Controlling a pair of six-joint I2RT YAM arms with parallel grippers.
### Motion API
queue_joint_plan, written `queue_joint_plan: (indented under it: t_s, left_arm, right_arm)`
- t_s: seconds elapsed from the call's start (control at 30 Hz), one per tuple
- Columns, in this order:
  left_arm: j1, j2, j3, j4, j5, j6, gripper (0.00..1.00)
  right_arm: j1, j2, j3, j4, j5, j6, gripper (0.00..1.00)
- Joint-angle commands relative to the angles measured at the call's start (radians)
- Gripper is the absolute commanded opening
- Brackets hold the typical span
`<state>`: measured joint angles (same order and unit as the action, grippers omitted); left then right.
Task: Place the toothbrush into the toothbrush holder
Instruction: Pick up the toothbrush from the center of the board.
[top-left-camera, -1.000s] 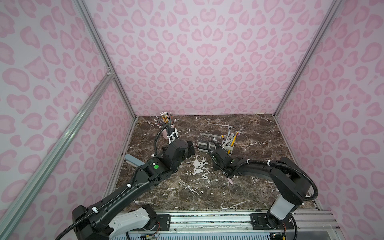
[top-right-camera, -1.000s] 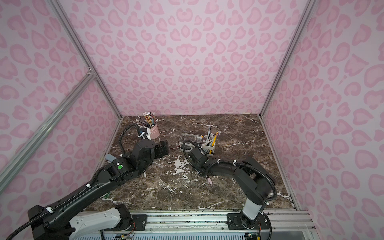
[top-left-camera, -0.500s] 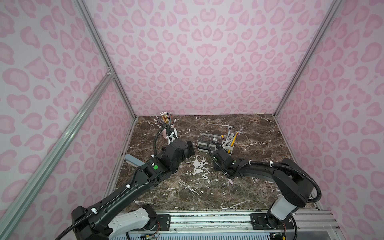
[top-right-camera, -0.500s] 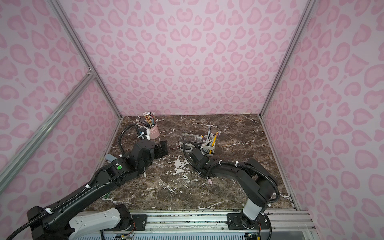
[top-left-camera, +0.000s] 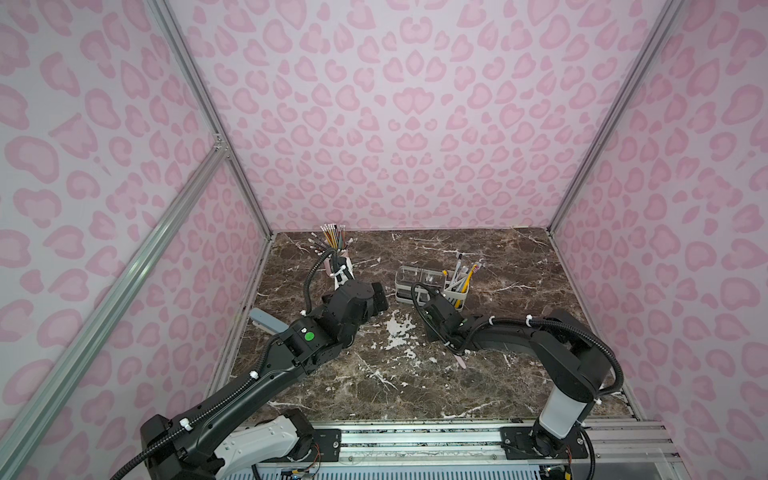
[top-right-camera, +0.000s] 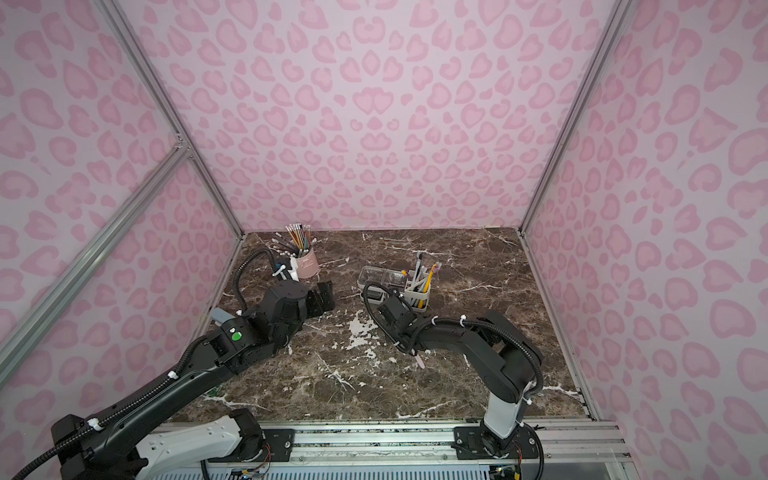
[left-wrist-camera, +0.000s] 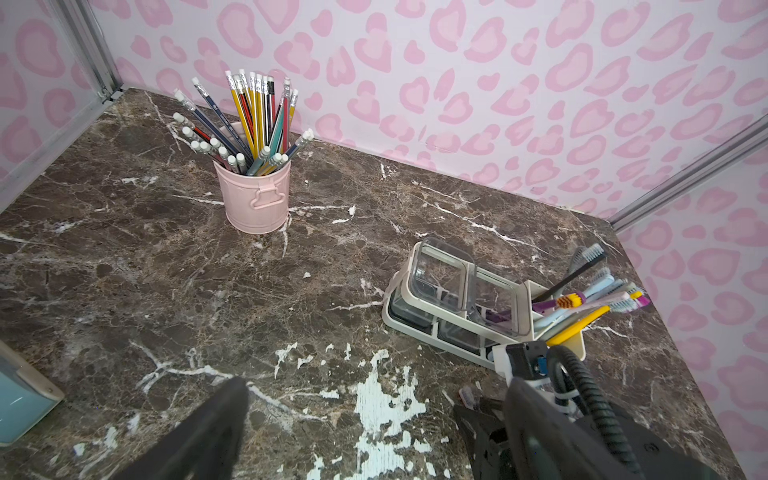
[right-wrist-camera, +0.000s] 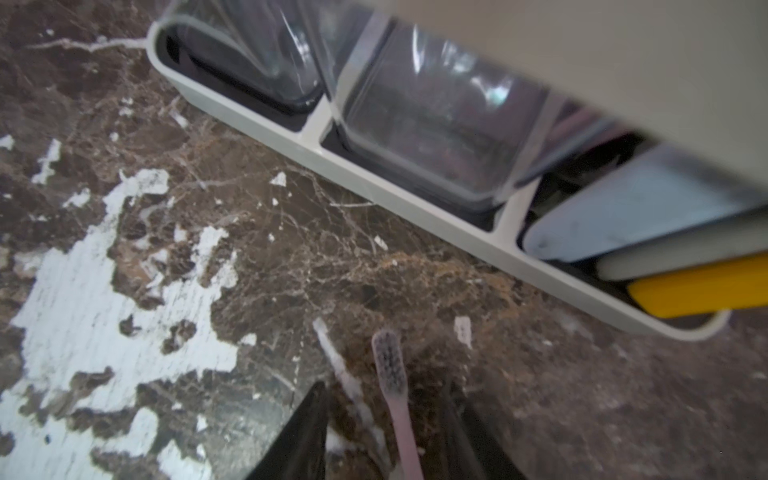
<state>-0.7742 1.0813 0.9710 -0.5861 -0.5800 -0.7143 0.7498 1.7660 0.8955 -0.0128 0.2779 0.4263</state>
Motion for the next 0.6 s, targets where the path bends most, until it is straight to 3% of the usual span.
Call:
queue_joint_plan:
  t_s: [0.0, 0.57]
  left_arm:
    - [-0.001, -0.002, -0.004, 0.017, -0.017, -0.014, 0.98]
    - [0.0, -0.004, -0.005, 0.014, -0.014, -0.014, 0.98]
  right_arm:
    - [-0.001, 0.023, 0.027, 0.028, -0.005, -0.011, 0.43]
    - [-0.01, 0.023, 0.027, 0.005, 0.03, -0.012, 0.2]
